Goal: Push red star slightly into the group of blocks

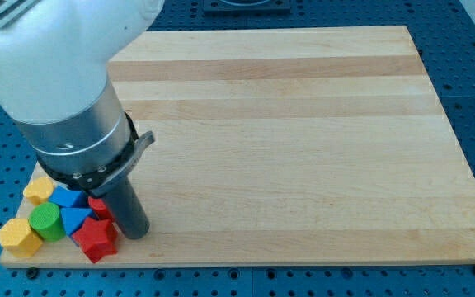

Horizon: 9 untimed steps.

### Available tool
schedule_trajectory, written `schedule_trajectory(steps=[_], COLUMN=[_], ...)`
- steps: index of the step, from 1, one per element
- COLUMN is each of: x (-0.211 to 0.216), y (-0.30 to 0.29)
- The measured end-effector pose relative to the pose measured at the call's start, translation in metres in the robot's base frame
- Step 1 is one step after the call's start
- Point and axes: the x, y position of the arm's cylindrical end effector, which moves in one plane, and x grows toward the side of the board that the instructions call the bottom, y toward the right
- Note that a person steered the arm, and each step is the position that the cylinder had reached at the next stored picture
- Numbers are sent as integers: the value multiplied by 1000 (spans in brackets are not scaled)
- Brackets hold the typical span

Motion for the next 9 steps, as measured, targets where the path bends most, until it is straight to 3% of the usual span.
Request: schedule_trajectory(steps=[2,6,9], x=[31,31,-6], y=[5,-30,-30])
